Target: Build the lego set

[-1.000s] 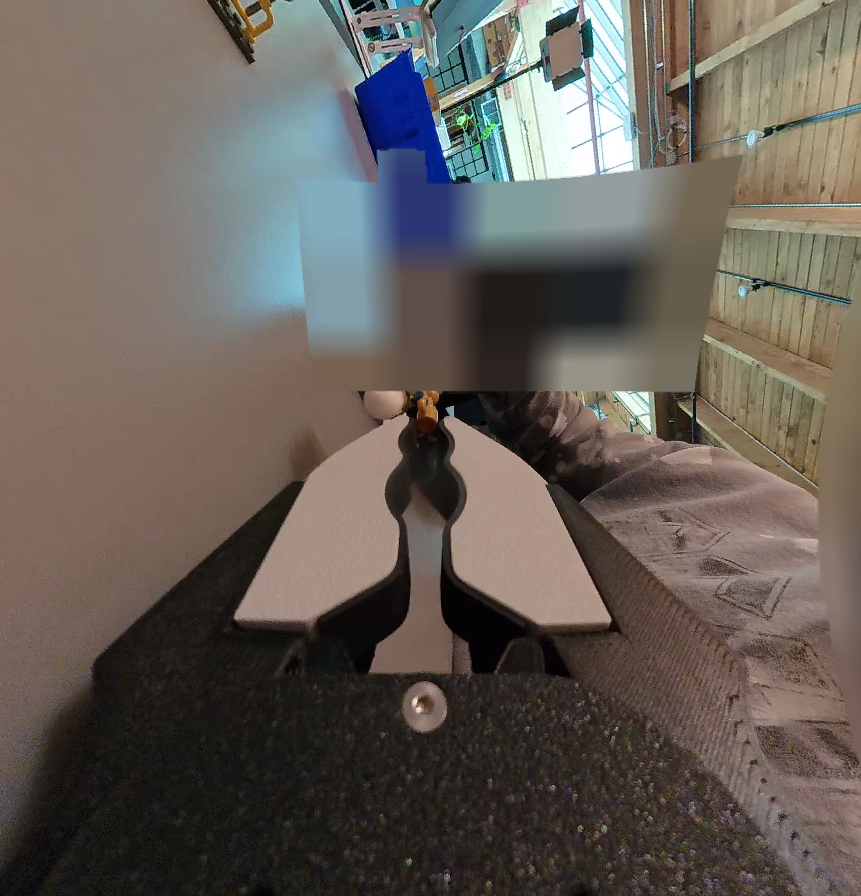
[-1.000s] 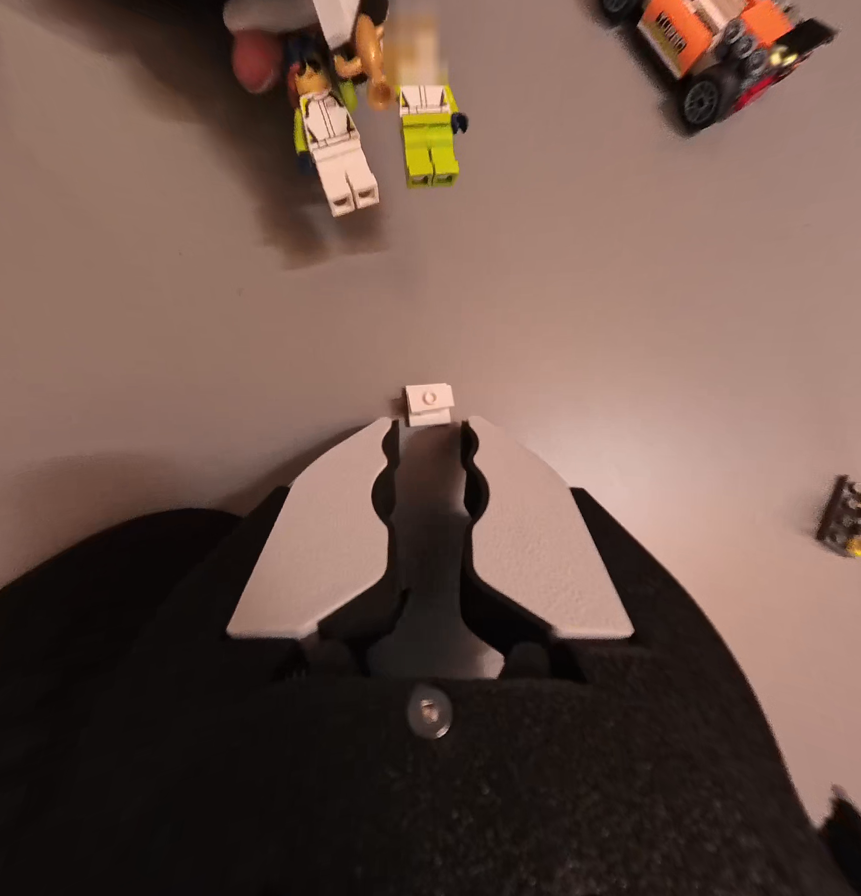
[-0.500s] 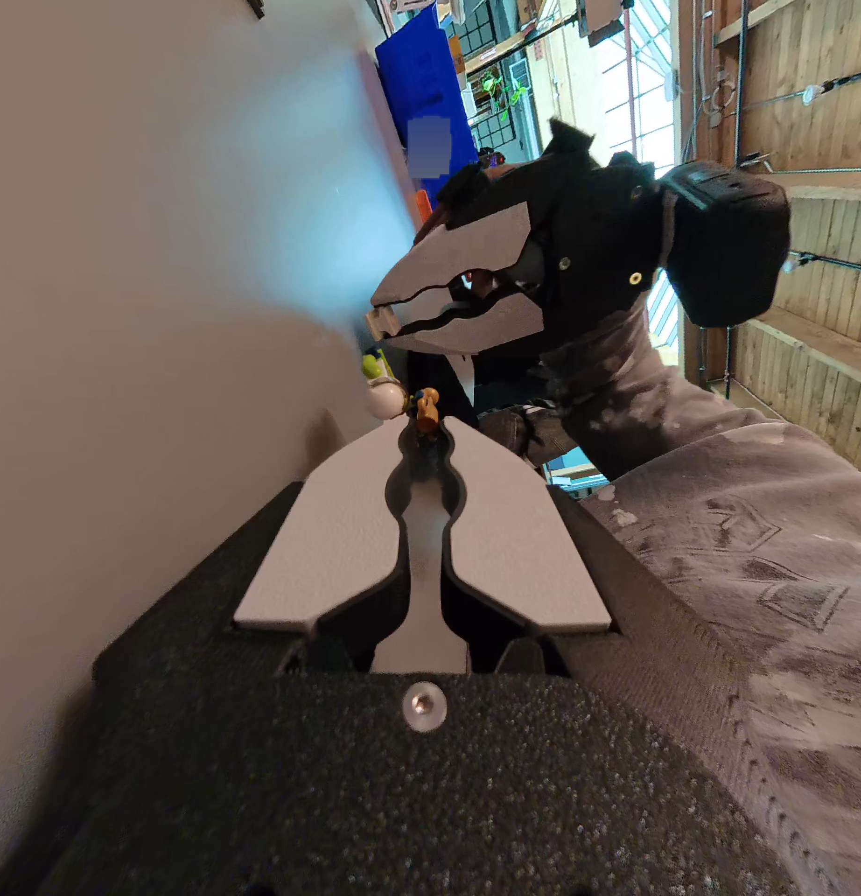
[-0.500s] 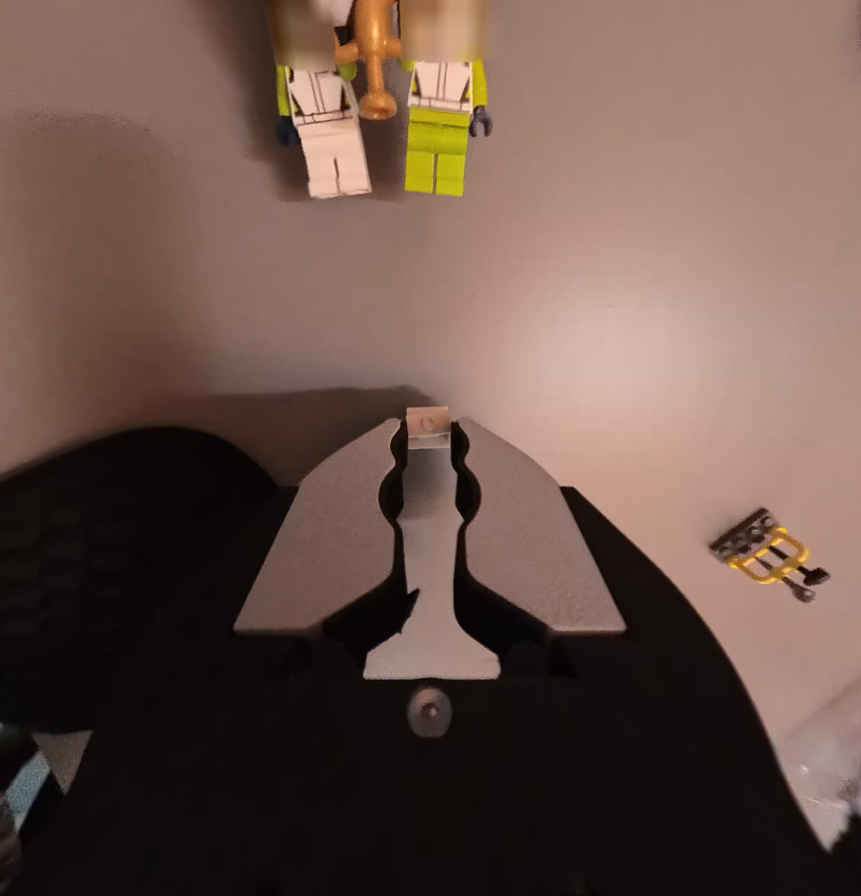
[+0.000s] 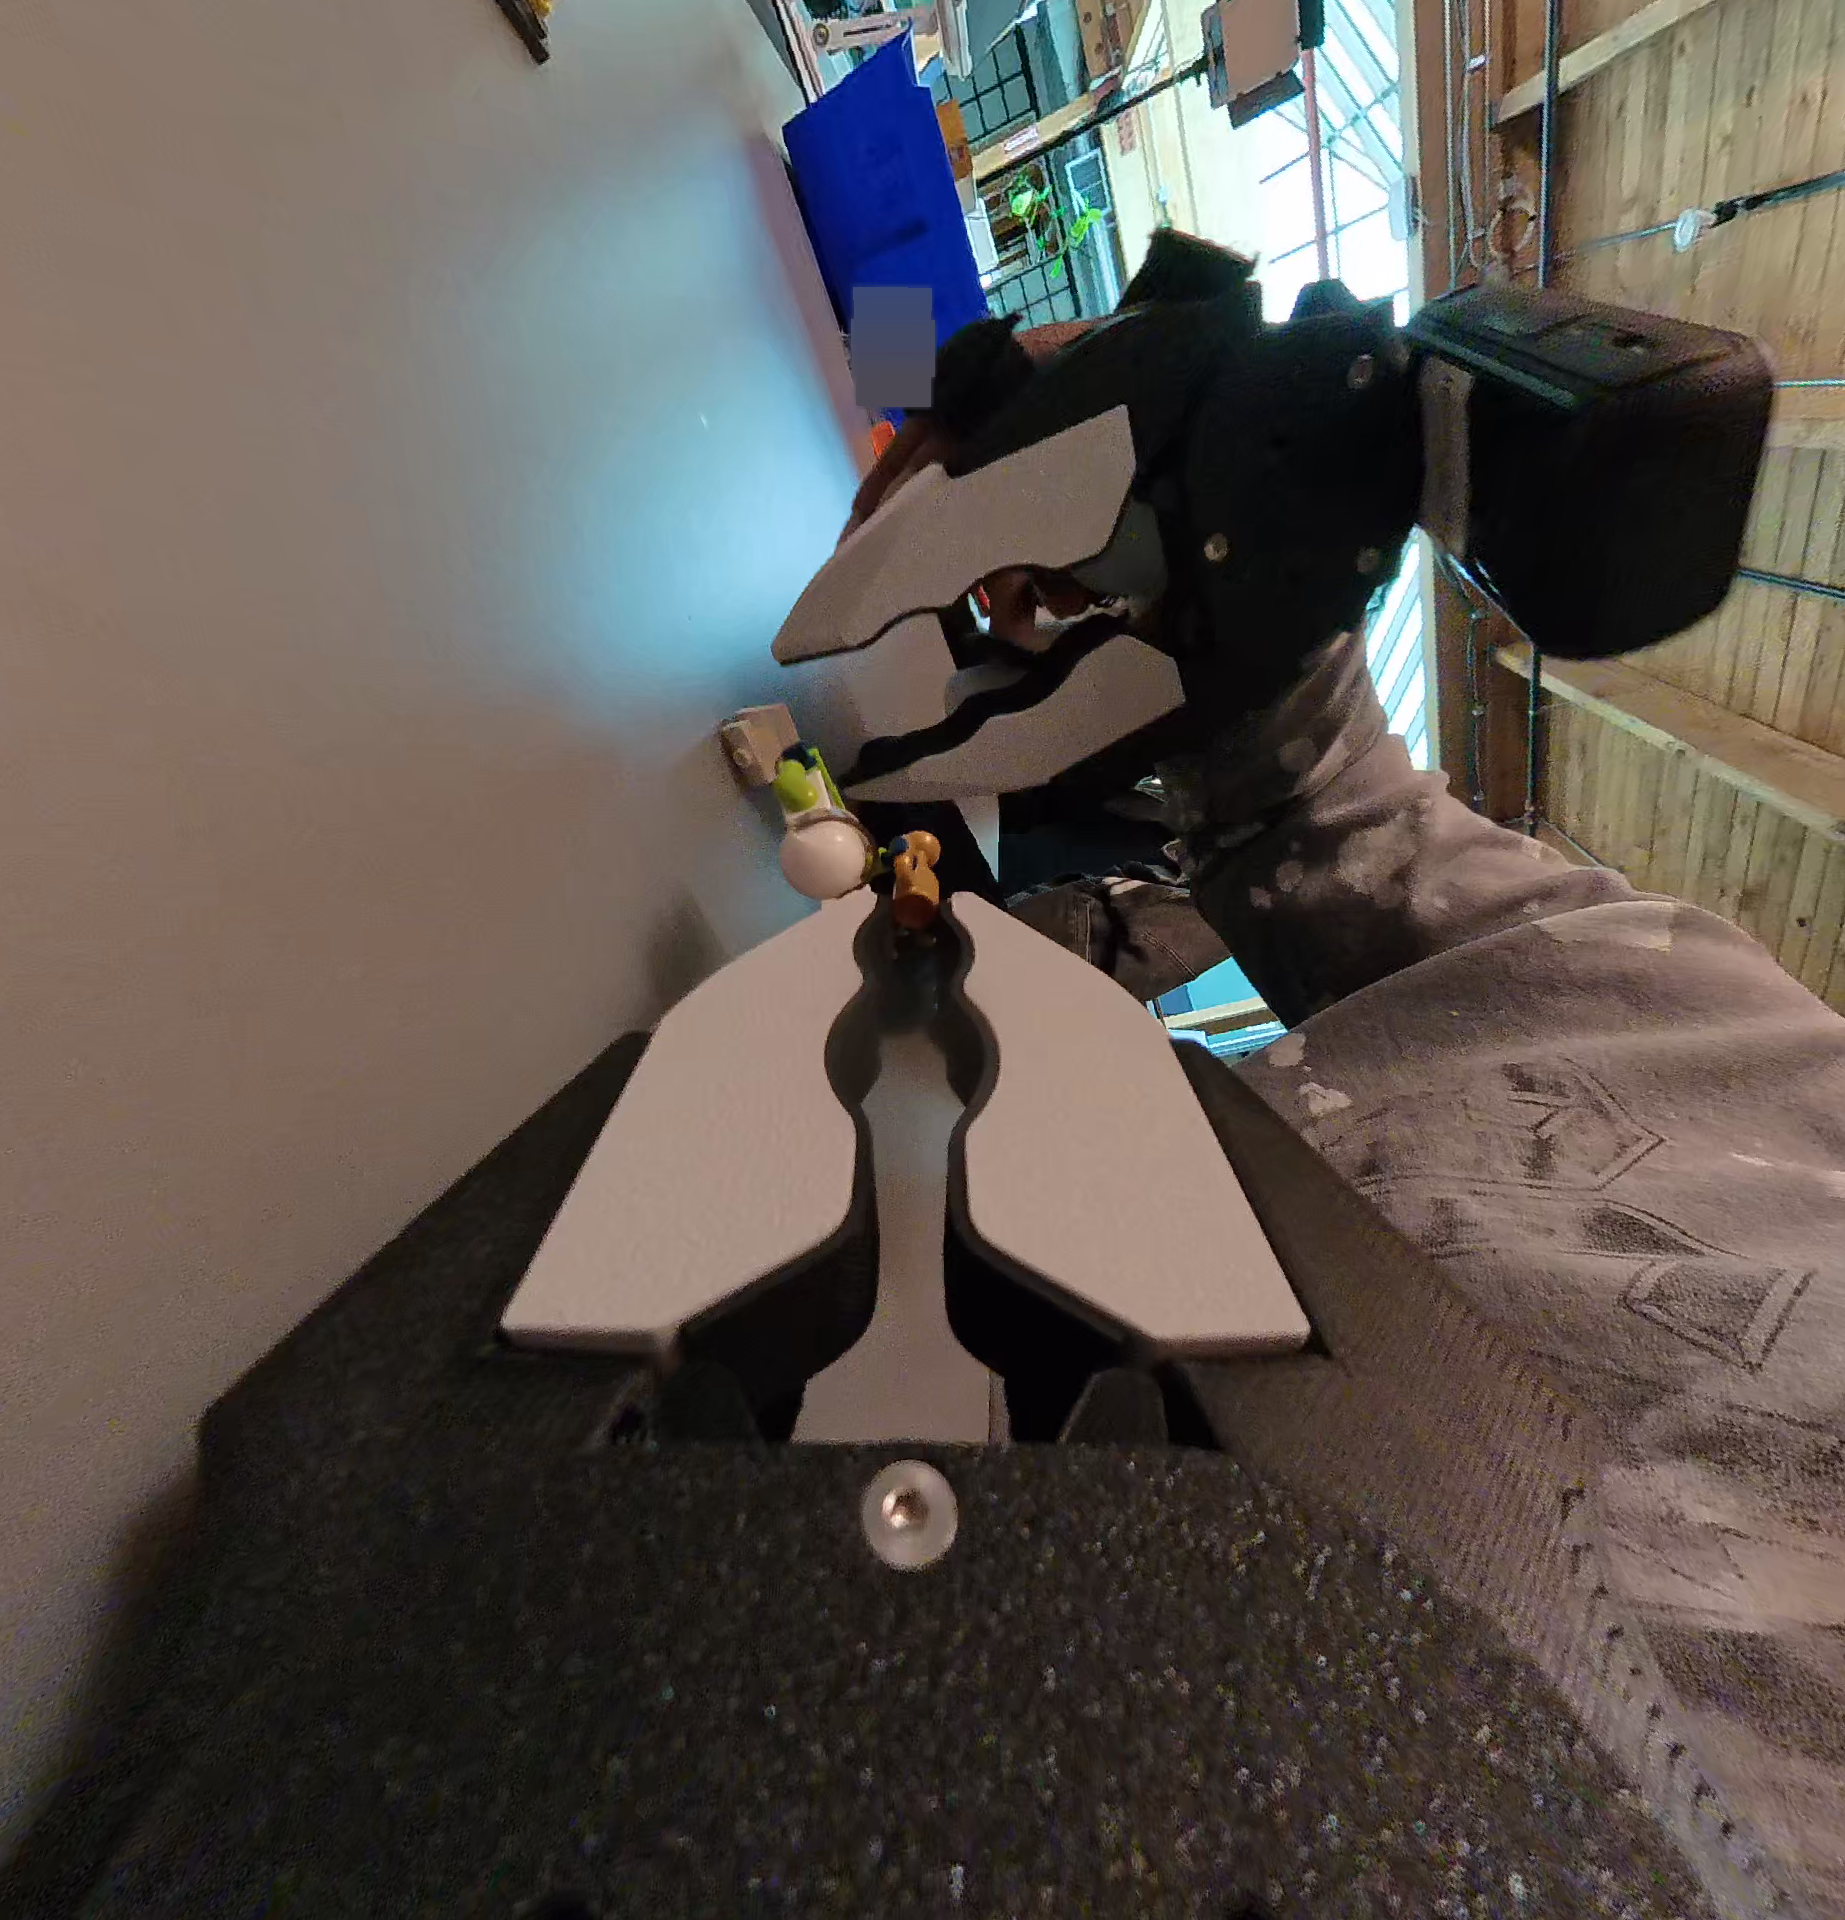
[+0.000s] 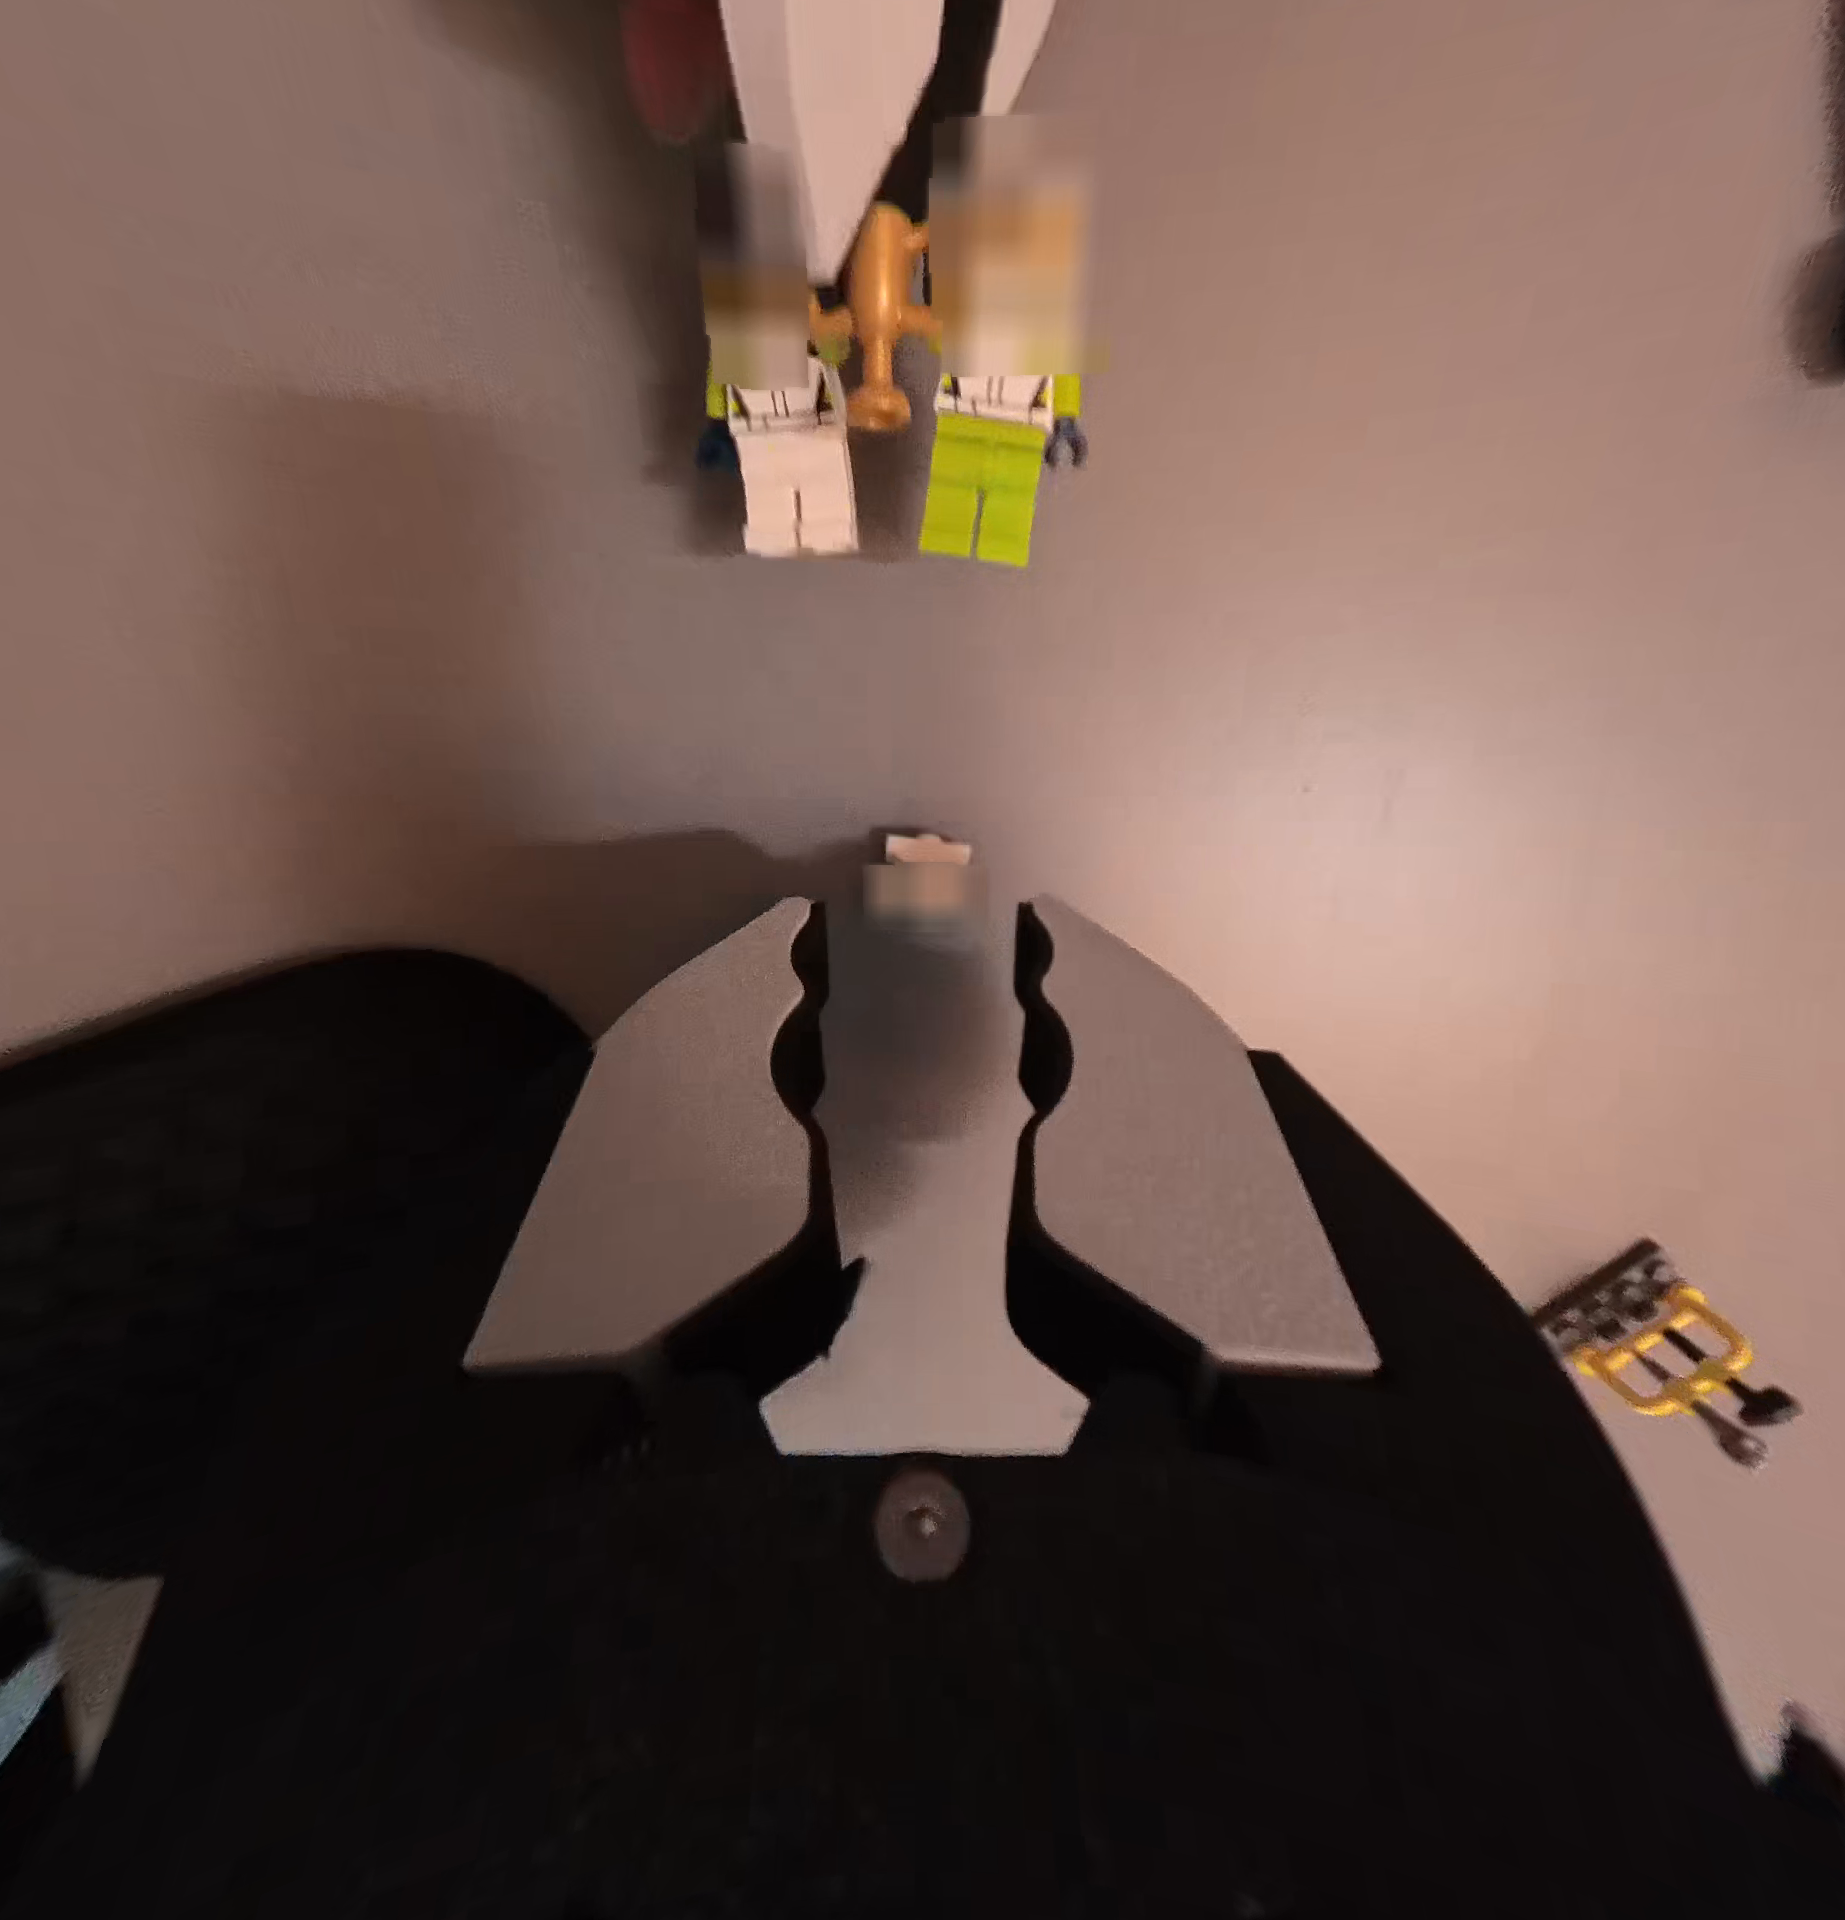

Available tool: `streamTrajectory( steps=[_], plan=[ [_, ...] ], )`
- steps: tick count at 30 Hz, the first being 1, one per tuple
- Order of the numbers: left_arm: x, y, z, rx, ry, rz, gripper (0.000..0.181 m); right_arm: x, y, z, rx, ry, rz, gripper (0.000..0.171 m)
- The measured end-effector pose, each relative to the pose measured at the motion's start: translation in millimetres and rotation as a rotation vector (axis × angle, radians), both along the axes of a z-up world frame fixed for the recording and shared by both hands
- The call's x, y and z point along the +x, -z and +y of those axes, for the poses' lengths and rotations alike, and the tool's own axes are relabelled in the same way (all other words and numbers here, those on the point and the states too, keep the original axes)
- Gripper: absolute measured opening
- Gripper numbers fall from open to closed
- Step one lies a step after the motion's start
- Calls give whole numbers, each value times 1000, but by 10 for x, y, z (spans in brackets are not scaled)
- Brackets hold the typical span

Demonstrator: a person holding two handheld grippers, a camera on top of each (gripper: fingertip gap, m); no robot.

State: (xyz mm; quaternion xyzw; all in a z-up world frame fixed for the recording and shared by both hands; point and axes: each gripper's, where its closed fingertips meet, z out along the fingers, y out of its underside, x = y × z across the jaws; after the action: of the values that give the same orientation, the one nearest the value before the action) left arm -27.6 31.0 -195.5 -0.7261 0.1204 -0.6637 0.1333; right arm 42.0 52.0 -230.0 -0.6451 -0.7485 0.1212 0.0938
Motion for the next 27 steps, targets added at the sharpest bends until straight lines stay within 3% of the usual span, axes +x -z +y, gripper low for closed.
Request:
streamTrajectory(
  steps=[10, 13, 20, 25, 27],
  plan=[
    [-5, -25, -3, -11, 6, -23, 7, -41, 138, -19, 45, 172, 391, 33],
    [5, -60, -32, -4, 27, -45, 7, -63, 130, -2, 80, 158, 440, 16],
    [22, -213, -56, -23, 48, -163, 7, -340, -503, -136, 39, 175, 807, 16],
    [67, -235, -77, -25, 73, -178, 7, -418, -673, -207, 11, 201, 918, 16],
    [98, -236, -87, -20, 80, -173, 7, -443, -632, -207, 37, 192, 881, 16]
  ],
)
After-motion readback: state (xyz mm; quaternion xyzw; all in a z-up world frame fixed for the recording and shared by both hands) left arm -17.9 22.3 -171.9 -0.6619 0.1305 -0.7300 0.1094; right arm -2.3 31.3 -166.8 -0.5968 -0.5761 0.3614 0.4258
